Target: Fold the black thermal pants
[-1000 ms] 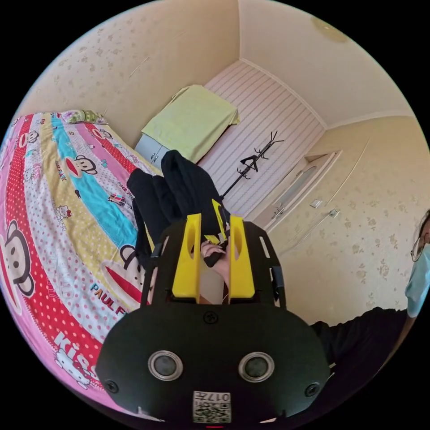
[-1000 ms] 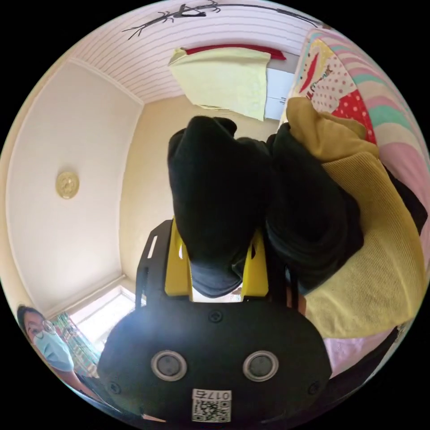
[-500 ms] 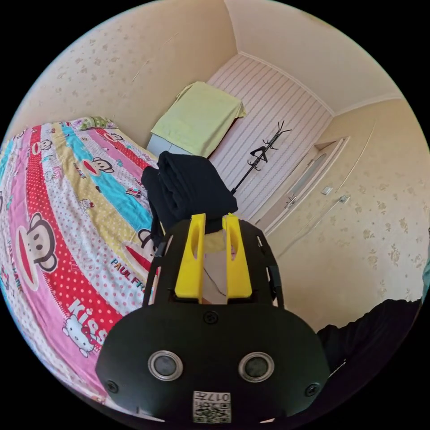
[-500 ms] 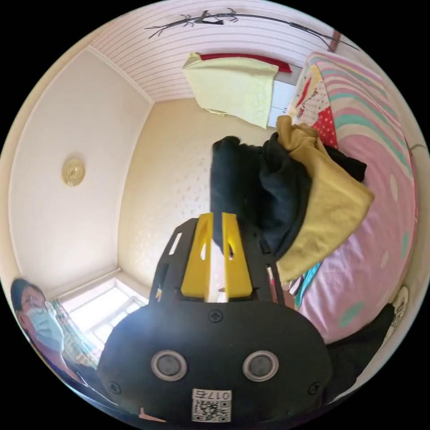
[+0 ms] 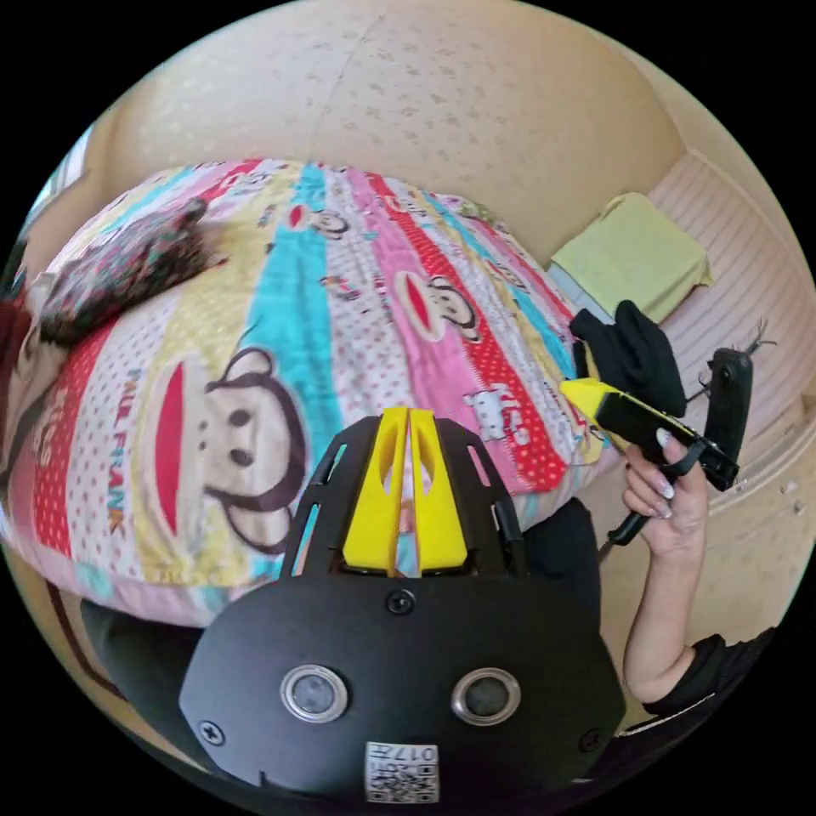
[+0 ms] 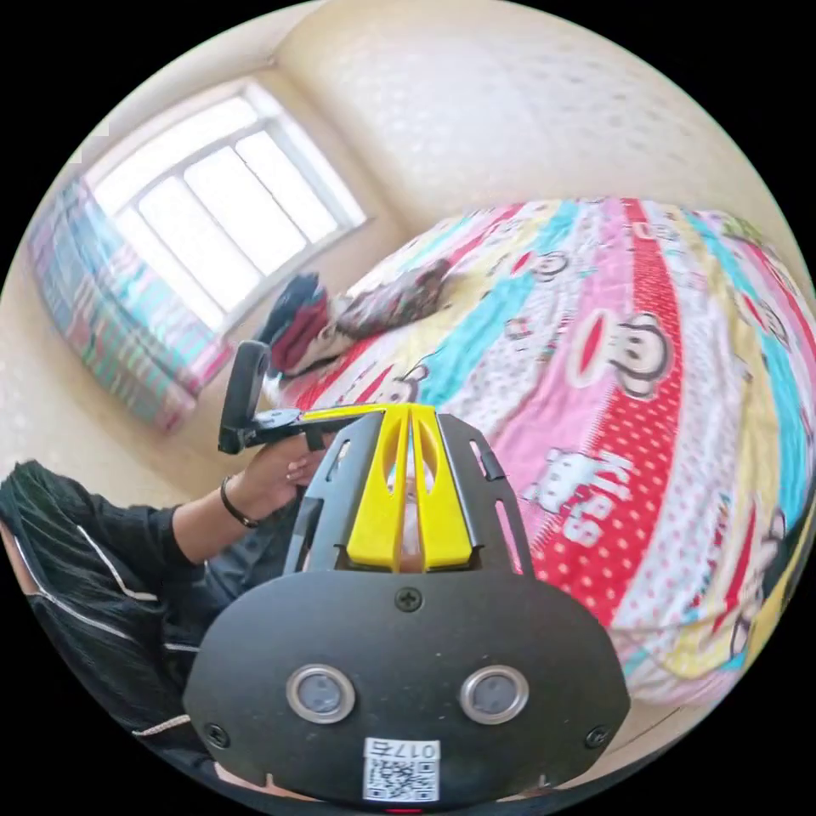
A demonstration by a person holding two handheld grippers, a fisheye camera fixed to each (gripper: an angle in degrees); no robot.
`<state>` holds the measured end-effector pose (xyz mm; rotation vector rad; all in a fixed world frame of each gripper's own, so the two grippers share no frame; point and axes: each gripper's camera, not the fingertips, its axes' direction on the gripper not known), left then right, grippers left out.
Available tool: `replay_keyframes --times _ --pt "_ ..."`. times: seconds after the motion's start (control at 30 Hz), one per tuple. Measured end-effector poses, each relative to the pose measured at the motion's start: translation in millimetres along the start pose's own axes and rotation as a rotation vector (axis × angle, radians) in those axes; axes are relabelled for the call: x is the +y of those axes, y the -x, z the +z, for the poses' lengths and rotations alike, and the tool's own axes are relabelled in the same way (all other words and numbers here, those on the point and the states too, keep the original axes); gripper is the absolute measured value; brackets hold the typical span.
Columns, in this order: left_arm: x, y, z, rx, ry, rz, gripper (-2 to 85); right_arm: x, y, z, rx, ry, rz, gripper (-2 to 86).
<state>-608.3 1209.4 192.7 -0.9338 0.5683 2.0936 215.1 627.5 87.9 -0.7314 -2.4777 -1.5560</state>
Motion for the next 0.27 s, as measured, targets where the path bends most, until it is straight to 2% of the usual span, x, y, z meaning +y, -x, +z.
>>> replay_keyframes --times 0.07,0.17,0.27 --pt "26 54 -33 -0.020 -0.093 -0.083 -0.8 -1 29 64 -0.105 0.048 -0.074 0.6" --pt "67 134 -106 -0.063 -0.266 -0.196 -0.5 3 61 120 -0.305 0.004 -0.162 1.0" --pt "98 196 -187 -0.176 -0.431 -0.329 0.4 -9 89 160 -0.381 -0.052 -0.234 2.2"
